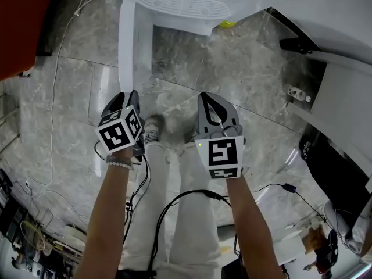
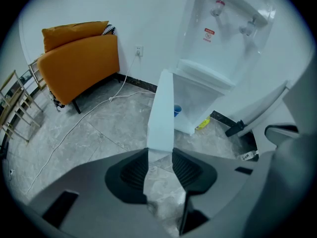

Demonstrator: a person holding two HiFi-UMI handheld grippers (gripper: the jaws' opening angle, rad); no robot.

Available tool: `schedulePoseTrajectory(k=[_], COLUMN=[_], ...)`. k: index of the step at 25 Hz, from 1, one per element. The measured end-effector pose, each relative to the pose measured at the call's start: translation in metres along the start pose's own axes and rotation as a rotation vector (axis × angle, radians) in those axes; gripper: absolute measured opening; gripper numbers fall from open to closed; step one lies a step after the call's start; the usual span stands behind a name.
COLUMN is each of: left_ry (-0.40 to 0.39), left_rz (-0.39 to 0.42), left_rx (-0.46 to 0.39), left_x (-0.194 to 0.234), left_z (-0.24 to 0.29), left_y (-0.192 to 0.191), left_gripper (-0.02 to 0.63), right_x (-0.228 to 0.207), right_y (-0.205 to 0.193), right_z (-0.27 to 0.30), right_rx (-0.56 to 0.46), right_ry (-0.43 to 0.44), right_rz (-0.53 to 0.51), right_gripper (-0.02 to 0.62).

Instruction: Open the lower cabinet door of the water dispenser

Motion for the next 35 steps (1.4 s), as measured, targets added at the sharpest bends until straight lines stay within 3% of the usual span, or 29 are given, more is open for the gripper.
schedulePoseTrajectory(k=[8,20,35], left_ry=[0.036,0.059,0.062], left_rz=[-0.009,0.004,-0.002], left_rx=[-0.071,-0.122,-0.179], left_x=[0.040,0.082,0.103], left_z=[-0.003,-0.003,-0.002], left_y=[0.024,0.059,0.085], left_gripper=[0.091,0.066,0.052], right_x=[0.011,0.027,0.033], right_y=[0.003,0.009,0.009], right_z=[0.004,0.009,0.014], right_rx=[0.023,0.052,0.084], right_ry=[-0.022,-0.036,-0.037], right_rz=[0.002,-0.005,-0.015], right_gripper=[0.003,0.003,0.003])
Point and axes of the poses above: the fingertips, and each gripper's own axes: z forward along the fingers, x to its left, y out of its top, the point moved 2 cm from there along -z, backward along the fingers, and after that the axes turned 15 degrees about -z, right-handed, at the moved point
